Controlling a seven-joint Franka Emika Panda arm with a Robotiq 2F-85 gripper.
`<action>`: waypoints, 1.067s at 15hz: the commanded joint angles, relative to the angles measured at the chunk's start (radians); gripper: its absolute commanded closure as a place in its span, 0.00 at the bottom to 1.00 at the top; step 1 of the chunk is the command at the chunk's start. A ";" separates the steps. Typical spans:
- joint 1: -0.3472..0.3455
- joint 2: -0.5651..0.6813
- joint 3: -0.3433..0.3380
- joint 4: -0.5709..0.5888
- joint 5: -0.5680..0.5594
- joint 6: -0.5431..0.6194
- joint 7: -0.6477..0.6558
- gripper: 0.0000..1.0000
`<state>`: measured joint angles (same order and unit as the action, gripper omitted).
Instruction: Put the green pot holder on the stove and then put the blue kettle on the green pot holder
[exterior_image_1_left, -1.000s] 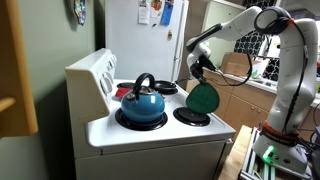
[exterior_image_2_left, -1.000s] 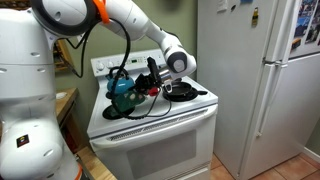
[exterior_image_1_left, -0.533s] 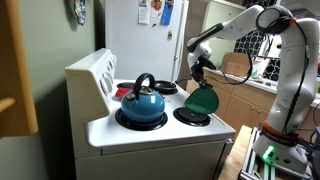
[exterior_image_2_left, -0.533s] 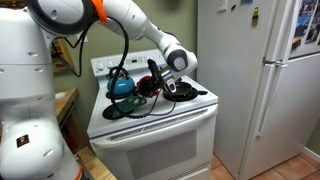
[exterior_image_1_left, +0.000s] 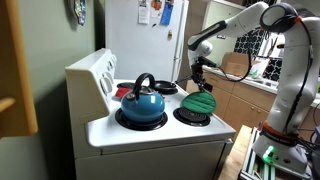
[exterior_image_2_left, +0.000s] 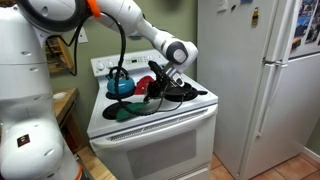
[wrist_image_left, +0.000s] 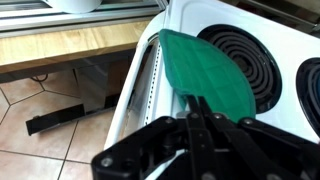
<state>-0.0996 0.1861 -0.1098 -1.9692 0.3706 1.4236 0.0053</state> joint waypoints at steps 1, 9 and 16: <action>0.002 -0.035 0.003 -0.047 -0.046 0.126 -0.017 0.99; 0.000 -0.057 0.042 -0.142 0.076 0.580 -0.143 0.99; 0.005 -0.070 0.110 -0.189 0.416 0.794 -0.396 0.99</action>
<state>-0.0966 0.1459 -0.0179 -2.1131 0.6723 2.1725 -0.2865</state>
